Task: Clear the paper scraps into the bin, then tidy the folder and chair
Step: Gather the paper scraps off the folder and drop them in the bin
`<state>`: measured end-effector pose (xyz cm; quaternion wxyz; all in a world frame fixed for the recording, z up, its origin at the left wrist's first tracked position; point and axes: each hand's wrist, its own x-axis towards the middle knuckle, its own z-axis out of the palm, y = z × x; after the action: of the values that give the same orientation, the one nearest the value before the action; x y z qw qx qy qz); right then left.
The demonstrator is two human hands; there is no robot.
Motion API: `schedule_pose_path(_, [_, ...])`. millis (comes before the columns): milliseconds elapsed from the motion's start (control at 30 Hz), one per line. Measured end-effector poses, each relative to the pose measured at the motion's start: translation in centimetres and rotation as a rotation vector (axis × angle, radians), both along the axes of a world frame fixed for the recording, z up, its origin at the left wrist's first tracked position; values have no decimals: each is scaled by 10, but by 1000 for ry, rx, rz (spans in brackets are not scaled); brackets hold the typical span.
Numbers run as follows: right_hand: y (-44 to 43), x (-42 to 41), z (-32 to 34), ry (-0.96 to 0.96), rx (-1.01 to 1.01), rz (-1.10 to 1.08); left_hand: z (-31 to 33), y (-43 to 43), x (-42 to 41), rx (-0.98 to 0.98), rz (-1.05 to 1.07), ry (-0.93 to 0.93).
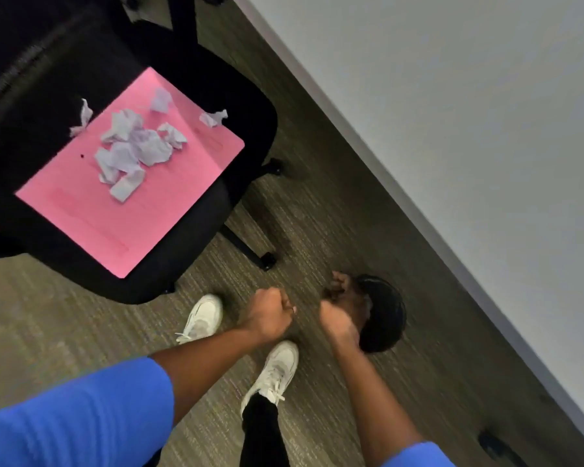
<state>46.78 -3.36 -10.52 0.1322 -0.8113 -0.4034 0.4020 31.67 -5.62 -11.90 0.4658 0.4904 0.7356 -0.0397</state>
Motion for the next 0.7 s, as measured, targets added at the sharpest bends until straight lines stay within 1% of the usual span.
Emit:
schedule_pose_path(67, [12, -23, 12, 40, -97, 41, 19, 4, -30, 65, 33, 16])
schedule_pose_path(100, [20, -35, 18, 67, -108, 60, 29, 7, -44, 115, 47, 38])
schedule_pose_path(200, [49, -75, 39, 75, -54, 152, 55, 19, -90, 318, 92, 146])
schedule_pose_path(300, [78, -118, 60, 65, 67, 298, 75, 37, -138, 518, 155, 265])
schedule_pose_path(400, [102, -159, 71, 50, 151, 426, 89, 56, -189, 667, 257, 342])
schedule_pose_path(467, [118, -186, 76, 31, 184, 526, 93, 69, -222, 674, 310, 394])
schedule_pose_path(567, [143, -224, 79, 4, 233, 703, 94, 86, -265, 570, 332, 467])
schedule_pose_path(633, [159, -249, 79, -25, 247, 807, 91, 98, -289, 529, 300, 453])
schedule_pose_path(700, [173, -272, 77, -68, 254, 880, 85, 109, -307, 523, 213, 414])
